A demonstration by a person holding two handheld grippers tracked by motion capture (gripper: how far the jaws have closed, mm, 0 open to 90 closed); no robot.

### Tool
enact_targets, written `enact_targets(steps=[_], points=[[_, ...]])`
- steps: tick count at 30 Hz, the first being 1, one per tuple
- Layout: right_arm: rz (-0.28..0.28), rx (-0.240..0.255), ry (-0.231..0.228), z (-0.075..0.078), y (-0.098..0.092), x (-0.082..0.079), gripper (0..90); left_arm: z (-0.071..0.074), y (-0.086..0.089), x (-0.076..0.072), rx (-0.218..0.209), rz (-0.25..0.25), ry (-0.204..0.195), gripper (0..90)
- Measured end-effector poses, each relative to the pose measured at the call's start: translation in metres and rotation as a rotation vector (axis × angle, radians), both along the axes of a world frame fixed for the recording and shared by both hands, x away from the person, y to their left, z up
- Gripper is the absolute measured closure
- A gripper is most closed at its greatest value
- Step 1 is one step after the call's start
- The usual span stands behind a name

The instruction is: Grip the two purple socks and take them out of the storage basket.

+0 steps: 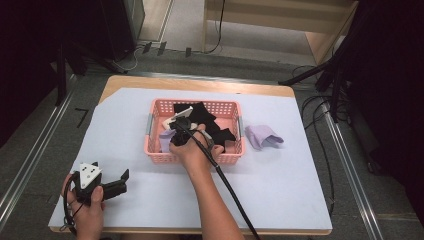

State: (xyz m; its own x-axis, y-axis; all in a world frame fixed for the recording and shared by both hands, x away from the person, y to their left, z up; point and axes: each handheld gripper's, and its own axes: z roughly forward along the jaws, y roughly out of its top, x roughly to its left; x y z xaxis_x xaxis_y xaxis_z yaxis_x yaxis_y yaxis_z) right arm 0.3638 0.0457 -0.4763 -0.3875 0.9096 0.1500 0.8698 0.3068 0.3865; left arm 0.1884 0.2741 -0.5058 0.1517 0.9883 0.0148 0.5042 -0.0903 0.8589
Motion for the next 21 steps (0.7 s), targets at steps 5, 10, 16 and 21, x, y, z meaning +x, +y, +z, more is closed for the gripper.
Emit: enact_targets(steps=[5,10,16,21], points=[[0.023,-0.033,-0.017,0.000,0.002,-0.001,86.3,0.000,0.000,0.000,-0.002,0.001,-0.003,0.3],[0.000,0.014,-0.121,0.001,-0.002,-0.008,90.0,0.000,0.000,0.000,-0.005,0.000,-0.003,0.3],[-0.018,0.113,-0.307,0.005,-0.010,-0.020,90.0,0.000,0.000,0.000,-0.003,0.003,0.002,0.3],[-0.040,0.230,-0.411,0.013,-0.020,-0.025,90.0,0.000,0.000,0.000,0.000,0.000,0.001,0.3]])
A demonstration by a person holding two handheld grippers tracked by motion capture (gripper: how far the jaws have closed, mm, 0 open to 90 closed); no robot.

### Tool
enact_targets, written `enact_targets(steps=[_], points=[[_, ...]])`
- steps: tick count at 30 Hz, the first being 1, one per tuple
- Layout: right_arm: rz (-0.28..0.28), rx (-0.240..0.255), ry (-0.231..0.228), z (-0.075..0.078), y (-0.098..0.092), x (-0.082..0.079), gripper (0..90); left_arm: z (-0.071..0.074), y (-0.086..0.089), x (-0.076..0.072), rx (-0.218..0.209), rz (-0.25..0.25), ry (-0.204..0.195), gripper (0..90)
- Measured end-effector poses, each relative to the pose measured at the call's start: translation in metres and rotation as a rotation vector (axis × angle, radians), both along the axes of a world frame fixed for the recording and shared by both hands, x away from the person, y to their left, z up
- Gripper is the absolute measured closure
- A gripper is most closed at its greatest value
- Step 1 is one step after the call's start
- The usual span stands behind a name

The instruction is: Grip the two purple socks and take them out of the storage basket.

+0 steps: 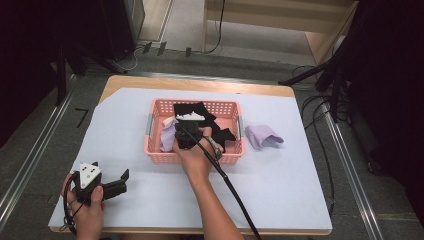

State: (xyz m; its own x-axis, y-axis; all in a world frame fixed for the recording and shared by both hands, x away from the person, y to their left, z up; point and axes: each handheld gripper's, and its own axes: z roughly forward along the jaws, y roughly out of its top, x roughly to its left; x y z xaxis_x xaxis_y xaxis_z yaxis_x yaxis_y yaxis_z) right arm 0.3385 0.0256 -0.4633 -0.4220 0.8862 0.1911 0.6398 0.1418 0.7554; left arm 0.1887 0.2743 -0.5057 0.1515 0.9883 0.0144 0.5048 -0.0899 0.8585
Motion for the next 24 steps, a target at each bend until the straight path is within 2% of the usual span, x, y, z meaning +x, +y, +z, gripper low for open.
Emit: enact_targets(steps=[2,3,4,5,6,7,9,10,13,16,17,19,24], points=[[0.005,0.032,-0.049,0.002,-0.002,-0.003,90.0,0.000,0.000,0.000,-0.002,0.002,0.000,0.3],[0.019,0.060,-0.104,0.004,-0.005,-0.007,90.0,0.000,0.000,0.000,-0.002,0.003,0.001,0.3],[0.019,0.060,-0.104,0.004,-0.005,-0.007,90.0,0.000,0.000,0.000,-0.001,0.001,0.002,0.3],[0.025,0.106,-0.162,0.007,-0.010,-0.010,90.0,0.000,0.000,0.000,0.000,0.002,0.002,0.3],[0.025,0.106,-0.162,0.007,-0.010,-0.010,90.0,0.000,0.000,0.000,0.000,0.002,0.002,0.3],[0.024,0.131,-0.181,0.008,-0.012,-0.011,90.0,0.000,0.000,0.000,-0.001,0.001,0.002,0.3],[0.016,0.181,-0.242,0.013,-0.018,-0.014,90.0,0.000,0.000,0.000,0.001,0.002,0.003,0.3],[0.016,0.181,-0.242,0.013,-0.018,-0.014,90.0,0.000,0.000,0.000,0.001,0.002,0.003,0.3],[0.023,0.198,-0.309,0.015,-0.021,-0.018,90.0,0.000,0.000,0.000,-0.001,0.001,0.003,0.3],[0.016,0.206,-0.335,0.017,-0.022,-0.020,90.0,0.000,0.000,0.000,-0.002,0.001,0.003,0.3],[0.019,0.210,-0.370,0.019,-0.023,-0.021,90.0,0.000,0.000,0.000,-0.003,0.000,0.003,0.3],[0.014,0.210,-0.378,0.020,-0.024,-0.022,90.0,0.000,0.000,0.000,-0.003,0.000,0.003,0.3],[-0.004,0.209,-0.437,0.028,-0.030,-0.024,90.0,0.000,0.000,0.000,-0.004,-0.001,0.004,0.3]])
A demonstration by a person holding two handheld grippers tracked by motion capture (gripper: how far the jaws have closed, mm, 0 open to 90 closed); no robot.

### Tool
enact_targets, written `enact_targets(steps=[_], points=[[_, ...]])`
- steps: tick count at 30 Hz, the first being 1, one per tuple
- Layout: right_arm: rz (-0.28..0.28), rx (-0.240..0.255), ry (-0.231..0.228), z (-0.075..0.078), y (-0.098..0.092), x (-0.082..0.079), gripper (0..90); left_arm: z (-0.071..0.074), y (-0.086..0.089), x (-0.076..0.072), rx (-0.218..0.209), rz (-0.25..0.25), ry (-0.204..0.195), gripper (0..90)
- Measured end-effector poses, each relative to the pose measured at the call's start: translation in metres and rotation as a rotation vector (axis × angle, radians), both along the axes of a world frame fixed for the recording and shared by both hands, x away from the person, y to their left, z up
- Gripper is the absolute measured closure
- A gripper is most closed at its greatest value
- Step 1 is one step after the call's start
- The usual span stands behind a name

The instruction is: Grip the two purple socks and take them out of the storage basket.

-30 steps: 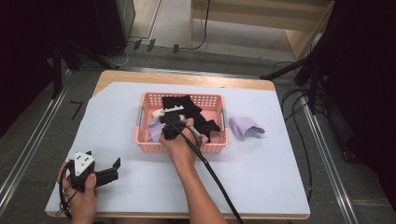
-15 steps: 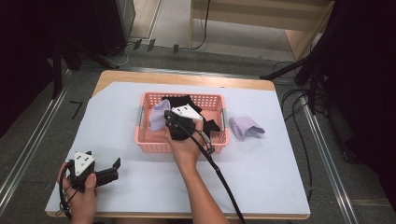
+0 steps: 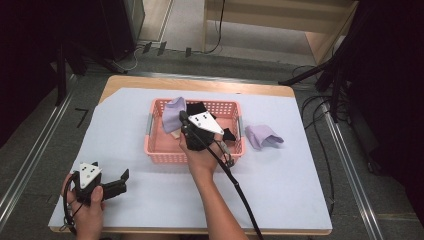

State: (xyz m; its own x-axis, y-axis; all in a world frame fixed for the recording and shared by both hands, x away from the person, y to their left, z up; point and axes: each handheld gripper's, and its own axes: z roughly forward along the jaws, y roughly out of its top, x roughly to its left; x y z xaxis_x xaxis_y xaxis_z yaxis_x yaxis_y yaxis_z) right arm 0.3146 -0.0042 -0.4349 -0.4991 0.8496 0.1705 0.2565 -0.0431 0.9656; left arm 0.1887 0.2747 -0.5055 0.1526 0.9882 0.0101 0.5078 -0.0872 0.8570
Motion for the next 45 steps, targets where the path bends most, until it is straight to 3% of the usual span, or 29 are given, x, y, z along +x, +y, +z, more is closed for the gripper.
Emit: enact_targets(steps=[3,5,13,18,19,33,42,45], points=[[-0.024,-0.018,-0.041,0.005,-0.008,0.000,90.0,0.000,0.000,0.000,0.001,0.000,-0.001,0.3],[-0.030,-0.017,-0.044,0.006,-0.010,0.000,90.0,0.000,0.000,0.000,0.001,0.000,0.000,0.3],[-0.079,0.010,-0.093,0.019,-0.036,0.000,90.0,0.000,0.000,0.000,0.003,0.000,-0.003,0.3],[-0.105,0.024,-0.097,0.021,-0.052,-0.001,90.0,0.000,0.000,0.000,0.003,-0.001,-0.007,0.3],[-0.123,0.033,-0.098,0.021,-0.063,-0.001,90.0,0.000,0.000,0.000,0.001,0.001,-0.004,0.3],[-0.246,0.048,-0.112,0.024,-0.125,-0.003,90.0,0.000,0.000,0.000,0.001,0.000,-0.010,0.3],[-0.352,0.035,-0.094,0.014,-0.176,-0.006,90.0,0.000,-0.001,0.000,0.002,0.000,-0.008,0.3],[-0.394,0.047,-0.069,0.007,-0.195,-0.009,90.0,0.000,-0.001,0.000,0.002,0.001,-0.009,0.3]])
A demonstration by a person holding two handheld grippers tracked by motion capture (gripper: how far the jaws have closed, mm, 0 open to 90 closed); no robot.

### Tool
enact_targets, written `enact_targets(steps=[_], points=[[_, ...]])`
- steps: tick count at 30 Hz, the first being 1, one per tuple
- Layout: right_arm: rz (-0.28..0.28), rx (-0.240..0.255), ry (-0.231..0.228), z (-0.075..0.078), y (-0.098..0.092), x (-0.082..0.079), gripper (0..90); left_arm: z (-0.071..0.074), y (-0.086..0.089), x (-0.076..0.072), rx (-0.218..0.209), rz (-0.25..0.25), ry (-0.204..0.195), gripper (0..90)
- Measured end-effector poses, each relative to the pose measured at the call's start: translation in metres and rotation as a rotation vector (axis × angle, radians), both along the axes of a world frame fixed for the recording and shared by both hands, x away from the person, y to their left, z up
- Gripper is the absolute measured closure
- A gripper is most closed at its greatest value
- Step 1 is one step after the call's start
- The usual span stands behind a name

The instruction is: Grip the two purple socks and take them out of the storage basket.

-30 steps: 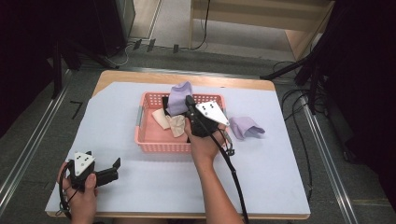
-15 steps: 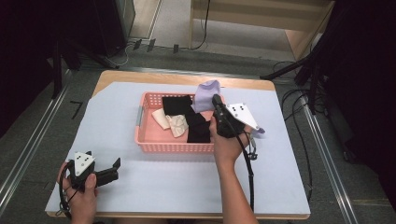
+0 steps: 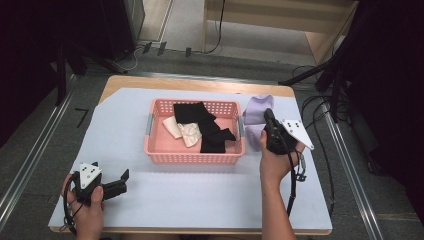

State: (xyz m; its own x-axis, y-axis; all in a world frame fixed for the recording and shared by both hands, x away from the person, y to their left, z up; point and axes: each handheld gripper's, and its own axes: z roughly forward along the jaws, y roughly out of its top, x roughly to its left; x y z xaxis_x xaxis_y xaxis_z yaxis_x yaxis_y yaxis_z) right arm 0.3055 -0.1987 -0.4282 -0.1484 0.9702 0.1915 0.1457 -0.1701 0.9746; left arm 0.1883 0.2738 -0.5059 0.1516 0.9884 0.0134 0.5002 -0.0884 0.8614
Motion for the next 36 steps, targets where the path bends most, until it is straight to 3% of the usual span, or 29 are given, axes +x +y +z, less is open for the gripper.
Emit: enact_targets(steps=[12,19,23,26,29,30,36], points=[[-0.096,0.032,0.083,-0.031,-0.037,-0.004,90.0,0.000,0.000,-0.001,0.009,-0.003,0.001,0.3],[-0.120,0.033,0.179,-0.055,-0.051,-0.004,88.3,0.000,0.000,-0.001,0.004,0.000,-0.001,0.3],[-0.146,0.050,0.178,-0.063,-0.060,-0.012,70.4,0.000,0.000,-0.001,0.006,-0.001,-0.004,0.3],[-0.138,0.077,0.153,-0.064,-0.066,-0.019,58.4,0.000,-0.001,-0.001,0.003,0.002,-0.008,0.3],[-0.096,0.065,0.131,-0.063,-0.070,-0.026,48.1,0.000,-0.001,-0.001,0.003,0.002,-0.008,0.3],[-0.066,0.070,0.120,-0.061,-0.072,-0.033,40.4,0.000,-0.001,-0.001,0.003,0.002,-0.008,0.3],[-0.002,0.049,0.101,-0.062,-0.081,-0.050,27.3,0.000,-0.001,-0.002,0.012,0.004,-0.015,0.3]])
